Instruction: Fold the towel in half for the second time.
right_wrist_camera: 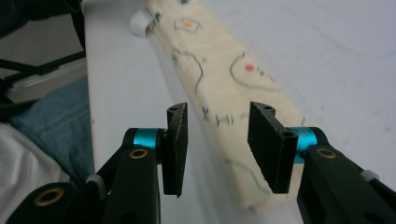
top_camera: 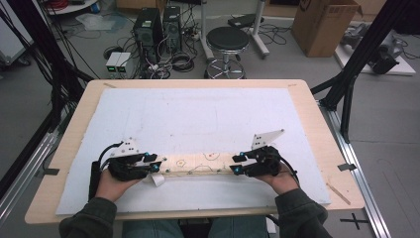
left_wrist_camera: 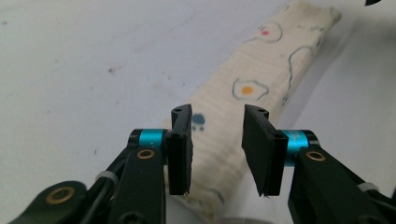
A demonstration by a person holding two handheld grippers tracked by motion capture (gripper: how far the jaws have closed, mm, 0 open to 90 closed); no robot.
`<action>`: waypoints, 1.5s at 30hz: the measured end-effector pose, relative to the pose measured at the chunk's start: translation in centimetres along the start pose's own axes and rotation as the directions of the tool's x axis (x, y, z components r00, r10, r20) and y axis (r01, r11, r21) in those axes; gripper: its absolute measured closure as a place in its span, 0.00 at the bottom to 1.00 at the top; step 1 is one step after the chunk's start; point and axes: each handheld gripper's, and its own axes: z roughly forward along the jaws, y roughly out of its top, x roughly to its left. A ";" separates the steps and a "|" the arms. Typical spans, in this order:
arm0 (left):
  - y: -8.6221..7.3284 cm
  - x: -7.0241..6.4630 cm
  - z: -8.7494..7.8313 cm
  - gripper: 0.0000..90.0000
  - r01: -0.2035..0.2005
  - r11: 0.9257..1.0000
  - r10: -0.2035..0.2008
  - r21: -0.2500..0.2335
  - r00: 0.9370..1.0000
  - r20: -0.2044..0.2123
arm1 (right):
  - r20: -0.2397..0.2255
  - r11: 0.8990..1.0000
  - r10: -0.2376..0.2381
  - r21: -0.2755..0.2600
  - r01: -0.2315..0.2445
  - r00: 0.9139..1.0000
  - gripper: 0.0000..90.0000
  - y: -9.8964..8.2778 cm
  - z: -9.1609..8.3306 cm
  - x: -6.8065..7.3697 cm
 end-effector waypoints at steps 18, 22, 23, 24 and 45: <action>1.2 -0.3 4.5 0.78 -0.091 0.990 0.089 0.105 0.996 0.025 | -0.010 0.995 -0.008 0.103 0.009 1.000 0.61 3.2 7.2 -1.0; 0.4 0.2 4.5 0.76 -0.092 0.983 0.091 0.156 0.996 0.013 | 0.030 0.984 -0.049 0.175 0.043 0.998 0.59 2.6 8.0 -0.8; 0.3 0.3 4.5 0.74 -0.084 0.983 0.084 0.165 0.996 0.009 | 0.028 0.984 -0.048 0.175 0.042 0.998 0.59 2.5 7.9 -0.9; 0.2 0.4 4.4 0.73 -0.082 0.982 0.083 0.169 0.997 0.006 | 0.032 0.985 -0.043 0.170 0.037 0.999 0.58 2.3 7.9 -0.9; -0.5 0.8 4.0 0.60 -0.079 0.974 0.082 0.211 0.997 -0.007 | 0.102 0.990 -0.020 0.138 0.006 0.995 0.50 -1.1 3.7 -1.4</action>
